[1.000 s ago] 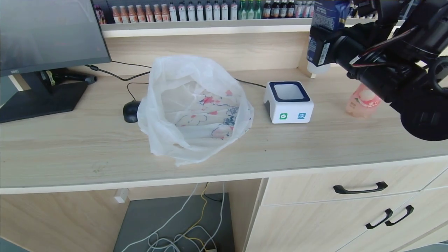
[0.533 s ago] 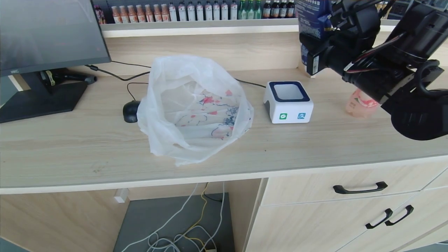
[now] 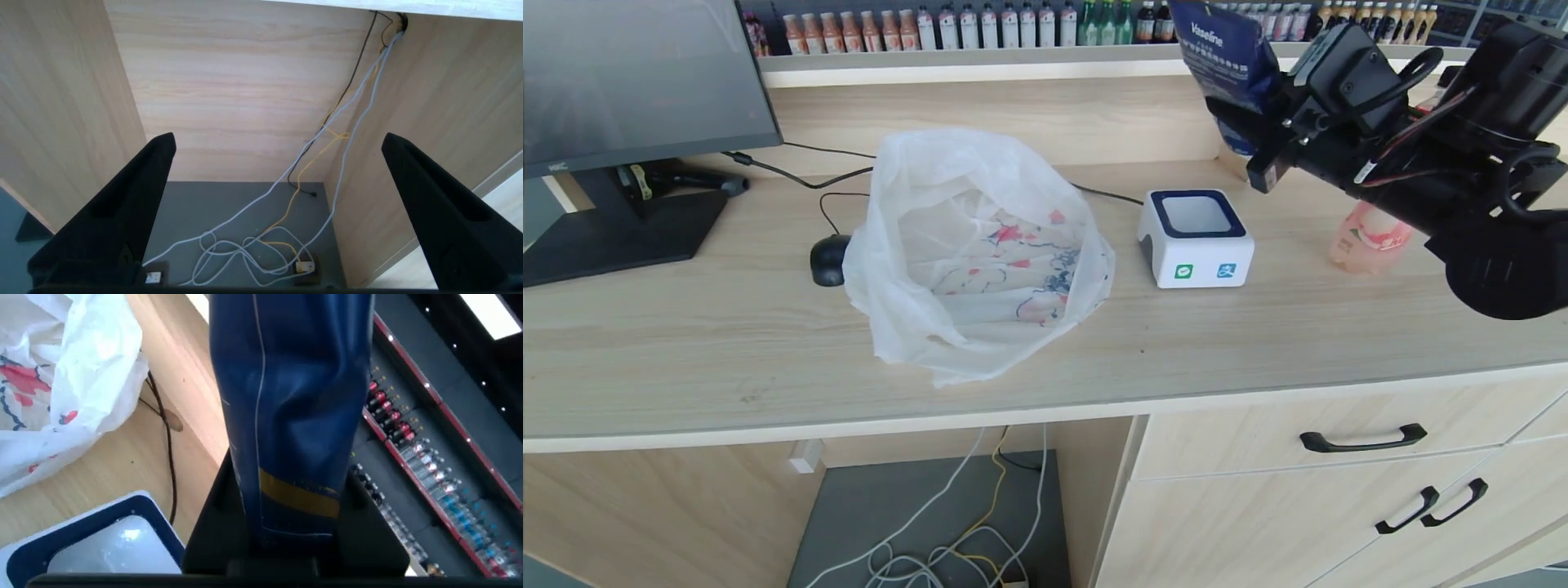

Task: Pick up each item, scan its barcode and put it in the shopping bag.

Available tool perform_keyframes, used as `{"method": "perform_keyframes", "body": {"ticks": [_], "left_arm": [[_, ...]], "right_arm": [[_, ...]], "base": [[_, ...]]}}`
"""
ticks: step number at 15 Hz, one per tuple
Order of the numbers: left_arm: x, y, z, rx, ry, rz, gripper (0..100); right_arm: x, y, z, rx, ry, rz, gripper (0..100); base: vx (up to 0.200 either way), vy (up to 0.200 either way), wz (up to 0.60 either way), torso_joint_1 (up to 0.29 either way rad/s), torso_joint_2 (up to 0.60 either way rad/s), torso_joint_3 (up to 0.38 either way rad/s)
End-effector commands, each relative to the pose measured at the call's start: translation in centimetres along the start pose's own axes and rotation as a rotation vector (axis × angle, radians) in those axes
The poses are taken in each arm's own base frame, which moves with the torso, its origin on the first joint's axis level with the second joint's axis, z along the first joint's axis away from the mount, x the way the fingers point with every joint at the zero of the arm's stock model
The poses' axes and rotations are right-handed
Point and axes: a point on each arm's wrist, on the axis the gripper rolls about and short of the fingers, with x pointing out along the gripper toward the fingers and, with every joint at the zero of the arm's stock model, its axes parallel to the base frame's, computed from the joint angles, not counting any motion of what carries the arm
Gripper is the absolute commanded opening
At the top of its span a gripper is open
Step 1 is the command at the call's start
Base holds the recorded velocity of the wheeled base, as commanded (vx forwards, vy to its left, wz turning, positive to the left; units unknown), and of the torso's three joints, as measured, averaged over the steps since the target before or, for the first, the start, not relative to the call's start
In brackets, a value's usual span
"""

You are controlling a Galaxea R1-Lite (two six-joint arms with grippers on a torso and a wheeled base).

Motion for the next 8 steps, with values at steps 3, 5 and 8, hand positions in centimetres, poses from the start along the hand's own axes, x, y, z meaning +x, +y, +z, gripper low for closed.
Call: {"method": "perform_keyframes", "body": {"ticks": [3,5,8], "left_arm": [[0.0,0.0,0.0,-0.001,0.0,0.0,100],[0.0,0.0,0.0,0.0,0.0,0.0,100],[0.0,0.0,0.0,-0.001,0.002,0.0,100]], "right_arm": [[-0.2,0.2,-2.9,-0.096,-0.051,0.09,0],[-0.2,0.4,-3.0,-0.12,-0.094,0.126,0],[0.4,1.6,-3.5,-0.138,-0.11,0.157,0]], "base": [[0.0,0.0,0.0,0.0,0.0,0.0],[0.0,0.0,0.0,0.0,0.0,0.0],[0.0,0.0,0.0,0.0,0.0,0.0]]}}
